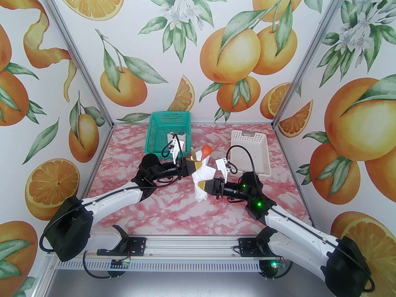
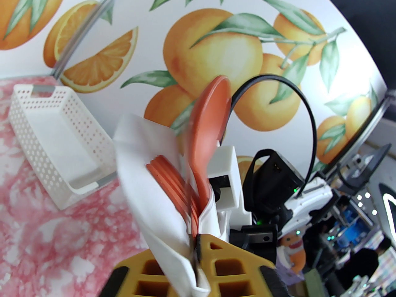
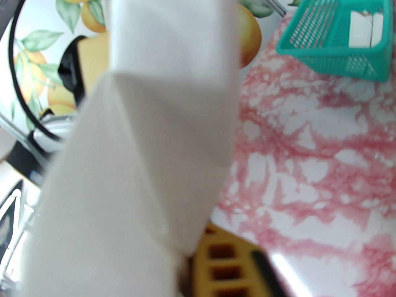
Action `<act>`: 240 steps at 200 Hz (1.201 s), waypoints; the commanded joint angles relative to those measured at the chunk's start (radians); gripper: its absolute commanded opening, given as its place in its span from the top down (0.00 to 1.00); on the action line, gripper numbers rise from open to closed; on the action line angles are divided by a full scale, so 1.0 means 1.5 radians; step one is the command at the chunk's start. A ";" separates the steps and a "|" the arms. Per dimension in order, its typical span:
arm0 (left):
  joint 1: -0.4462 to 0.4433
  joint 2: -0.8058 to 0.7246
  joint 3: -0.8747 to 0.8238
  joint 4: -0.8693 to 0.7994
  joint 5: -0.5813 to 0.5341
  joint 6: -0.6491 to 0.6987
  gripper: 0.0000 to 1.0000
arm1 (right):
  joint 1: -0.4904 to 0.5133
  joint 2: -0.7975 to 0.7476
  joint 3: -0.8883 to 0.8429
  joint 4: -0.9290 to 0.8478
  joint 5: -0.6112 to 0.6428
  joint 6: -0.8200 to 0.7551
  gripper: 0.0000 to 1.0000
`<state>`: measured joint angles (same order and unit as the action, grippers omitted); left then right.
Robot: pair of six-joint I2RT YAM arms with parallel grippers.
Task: Place the utensils on the paper napkin and roll it up
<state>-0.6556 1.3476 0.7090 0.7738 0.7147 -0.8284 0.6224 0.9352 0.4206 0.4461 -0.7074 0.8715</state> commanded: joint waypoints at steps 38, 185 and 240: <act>0.035 -0.077 0.039 -0.023 0.038 0.009 0.29 | 0.002 -0.010 0.050 0.010 -0.011 -0.048 1.00; 0.088 -0.203 0.068 -0.043 0.102 0.014 0.16 | 0.007 0.014 0.289 -0.132 -0.061 -0.199 1.00; 0.066 -0.178 0.079 -0.025 0.110 0.020 0.24 | 0.028 0.042 0.303 -0.096 -0.074 -0.173 1.00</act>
<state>-0.5468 1.0653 0.7891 0.6964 0.8566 -0.8051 0.6487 0.9840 0.8383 0.2417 -0.7879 0.5957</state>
